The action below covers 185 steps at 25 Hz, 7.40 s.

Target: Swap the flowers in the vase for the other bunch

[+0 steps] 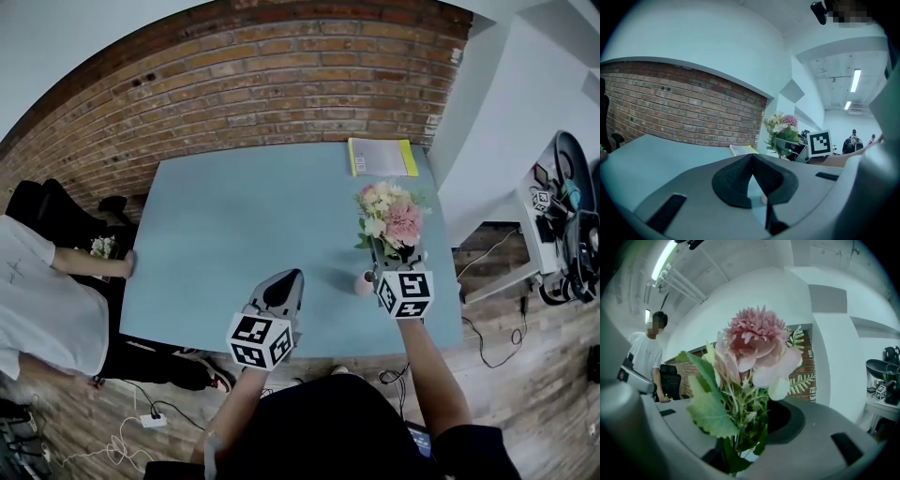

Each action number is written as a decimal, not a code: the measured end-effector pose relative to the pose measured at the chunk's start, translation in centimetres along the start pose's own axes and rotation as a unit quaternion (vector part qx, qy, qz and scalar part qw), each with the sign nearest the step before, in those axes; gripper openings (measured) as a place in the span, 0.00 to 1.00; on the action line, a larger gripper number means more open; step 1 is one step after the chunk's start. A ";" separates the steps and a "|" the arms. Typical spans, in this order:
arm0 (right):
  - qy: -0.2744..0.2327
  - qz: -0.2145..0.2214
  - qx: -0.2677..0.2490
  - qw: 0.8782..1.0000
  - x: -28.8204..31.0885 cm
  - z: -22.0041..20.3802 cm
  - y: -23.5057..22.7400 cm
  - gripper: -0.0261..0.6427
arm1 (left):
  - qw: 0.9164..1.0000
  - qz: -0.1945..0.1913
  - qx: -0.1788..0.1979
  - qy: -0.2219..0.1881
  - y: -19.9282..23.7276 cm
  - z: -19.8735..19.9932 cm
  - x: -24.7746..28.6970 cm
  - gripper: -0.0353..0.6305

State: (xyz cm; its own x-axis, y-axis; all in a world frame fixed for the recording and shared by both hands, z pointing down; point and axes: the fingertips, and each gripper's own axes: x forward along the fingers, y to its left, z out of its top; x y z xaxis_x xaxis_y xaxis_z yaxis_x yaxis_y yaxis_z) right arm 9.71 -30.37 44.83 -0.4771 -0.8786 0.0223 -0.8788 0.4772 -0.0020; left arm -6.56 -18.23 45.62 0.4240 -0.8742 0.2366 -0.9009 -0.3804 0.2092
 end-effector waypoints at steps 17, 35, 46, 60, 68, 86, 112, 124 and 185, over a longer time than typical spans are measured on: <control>0.046 -0.002 0.021 0.999 0.0 -4.9 0.2 0.35 | 1.000 0.001 -0.003 0.003 0.2 -0.5 0.0 0.06; 0.093 0.009 0.060 0.994 -0.2 -7.4 0.9 0.43 | 1.000 -0.015 -0.003 0.016 -0.1 -1.2 -0.3 0.06; 0.107 0.008 0.094 0.990 -0.2 -8.3 2.2 0.62 | 1.000 -0.010 -0.016 0.010 0.9 -1.0 -1.0 0.06; 0.110 0.010 0.089 0.990 -1.7 -7.5 3.5 0.64 | 1.000 -0.017 -0.022 0.006 1.0 -1.4 -2.3 0.06; 0.121 0.001 0.085 0.989 -3.2 -7.1 4.4 0.64 | 0.999 -0.031 -0.024 0.003 0.9 -1.5 -3.7 0.06; 0.145 -0.026 0.090 0.985 -4.3 -8.0 4.7 0.64 | 0.999 -0.023 -0.032 0.000 2.2 -1.9 -5.8 0.06; 0.147 -0.042 0.094 0.984 -6.6 -8.0 5.7 0.64 | 0.999 -0.034 -0.030 -0.004 2.6 -1.8 -7.5 0.06; 0.130 -0.039 0.080 0.988 -9.2 -6.3 7.6 0.63 | 0.999 -0.042 -0.030 -0.010 2.1 -2.1 -9.9 0.06; 0.026 0.053 0.023 0.998 -20.9 5.9 16.4 0.06 | 0.995 -0.075 0.021 -0.066 -7.8 1.4 -14.2 0.06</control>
State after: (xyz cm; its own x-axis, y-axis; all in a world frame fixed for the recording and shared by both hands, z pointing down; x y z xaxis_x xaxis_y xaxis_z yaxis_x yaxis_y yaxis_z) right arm 5.20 -4.24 38.44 -0.5681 -0.8198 0.0713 -0.8229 0.5657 -0.0522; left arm -5.73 -3.26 39.34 0.5401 -0.8379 0.0795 -0.8331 -0.5188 0.1916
